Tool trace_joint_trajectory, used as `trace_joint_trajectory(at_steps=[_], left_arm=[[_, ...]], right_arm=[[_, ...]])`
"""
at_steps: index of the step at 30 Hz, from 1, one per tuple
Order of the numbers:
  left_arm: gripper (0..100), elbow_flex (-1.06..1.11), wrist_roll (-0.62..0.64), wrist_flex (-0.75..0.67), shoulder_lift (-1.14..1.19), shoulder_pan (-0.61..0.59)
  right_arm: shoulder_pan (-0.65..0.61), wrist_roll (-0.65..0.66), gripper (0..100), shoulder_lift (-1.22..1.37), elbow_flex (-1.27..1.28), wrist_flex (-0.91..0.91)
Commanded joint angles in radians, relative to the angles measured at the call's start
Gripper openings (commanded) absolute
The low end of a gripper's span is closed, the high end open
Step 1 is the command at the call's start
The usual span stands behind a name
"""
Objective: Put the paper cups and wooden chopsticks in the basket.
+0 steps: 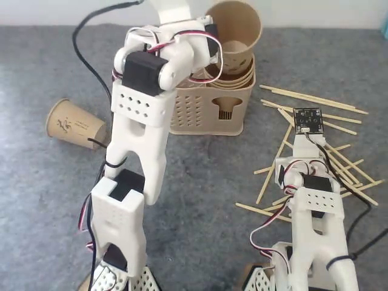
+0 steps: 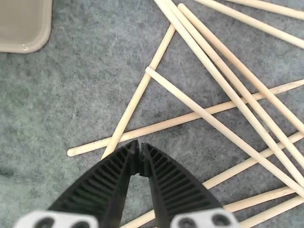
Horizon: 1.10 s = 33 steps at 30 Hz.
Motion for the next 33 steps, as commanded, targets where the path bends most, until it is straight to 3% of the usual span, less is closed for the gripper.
trace_joint_trajectory(at_steps=[1, 9, 12, 16, 19, 22, 26, 33], left_arm=[[1, 0.002, -0.011, -0.028, 0.014, 0.005], [1, 0.001, -0.015, 0.018, 0.091, -0.054], [3, -0.004, -0.081, 0.060, 0.089, -0.075], [19, -0.070, -0.137, 0.190, 0.060, -0.077], [31, -0.085, -0.140, 0.190, 0.014, -0.094], [35, -0.085, -0.140, 0.190, -0.057, -0.133], [35, -0.077, -0.140, 0.190, -0.164, -0.262], [35, 0.182, -0.141, 0.155, -0.239, -0.678]], right_arm=[[0.001, 0.014, 0.8, -0.025, -0.005, -0.016], [0.001, 0.014, 0.8, -0.025, -0.005, -0.016], [0.001, 0.014, 0.8, -0.025, -0.005, -0.018], [0.001, 0.014, 0.8, -0.025, -0.005, -0.018], [0.001, 0.014, 0.8, -0.025, -0.005, -0.018], [0.001, 0.014, 0.8, -0.025, -0.005, -0.018], [0.001, 0.014, 0.8, -0.025, 0.002, -0.019], [-0.001, 0.014, 0.8, -0.027, 0.003, -0.019]])
